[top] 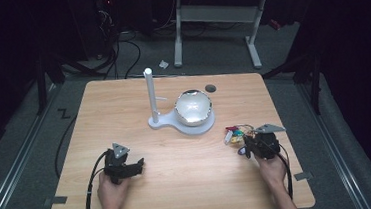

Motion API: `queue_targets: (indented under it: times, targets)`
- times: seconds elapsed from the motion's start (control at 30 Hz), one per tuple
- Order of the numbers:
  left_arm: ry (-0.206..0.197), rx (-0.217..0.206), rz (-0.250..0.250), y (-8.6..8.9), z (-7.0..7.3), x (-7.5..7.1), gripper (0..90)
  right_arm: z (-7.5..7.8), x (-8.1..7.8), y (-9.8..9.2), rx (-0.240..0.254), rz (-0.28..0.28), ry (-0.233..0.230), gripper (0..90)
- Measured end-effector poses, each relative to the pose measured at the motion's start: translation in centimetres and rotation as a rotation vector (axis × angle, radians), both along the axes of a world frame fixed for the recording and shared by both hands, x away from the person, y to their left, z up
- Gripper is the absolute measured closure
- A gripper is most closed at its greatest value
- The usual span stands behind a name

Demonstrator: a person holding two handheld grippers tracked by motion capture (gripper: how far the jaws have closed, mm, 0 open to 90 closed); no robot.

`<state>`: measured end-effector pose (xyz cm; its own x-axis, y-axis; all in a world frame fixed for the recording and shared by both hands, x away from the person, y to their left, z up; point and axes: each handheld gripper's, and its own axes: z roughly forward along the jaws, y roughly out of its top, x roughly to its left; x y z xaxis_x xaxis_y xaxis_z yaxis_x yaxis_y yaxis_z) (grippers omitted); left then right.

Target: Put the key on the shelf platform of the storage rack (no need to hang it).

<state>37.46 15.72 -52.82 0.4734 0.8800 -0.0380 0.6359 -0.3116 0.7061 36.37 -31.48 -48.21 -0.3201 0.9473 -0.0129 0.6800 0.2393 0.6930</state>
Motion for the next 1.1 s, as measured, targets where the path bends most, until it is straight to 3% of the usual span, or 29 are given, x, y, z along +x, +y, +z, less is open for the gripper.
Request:
queue_targets:
  times: [0.3, 0.63, 1.1]
  targets:
    - [0.000, 0.000, 0.000, 0.0, 0.0, 0.0, 18.4, 2.4, -0.3, -0.1, 0.003, 0.031, -0.048, 82.5]
    - [0.000, 0.000, 0.000, 0.0, 0.0, 0.0, 18.4, 5.0, -0.6, -0.7, 0.041, 0.049, -0.093, 83.0]
    - [0.001, -0.002, 0.000, 0.0, 0.0, 0.0, 18.4, 7.5, -0.8, -0.5, 0.062, 0.092, -0.138, 84.0]
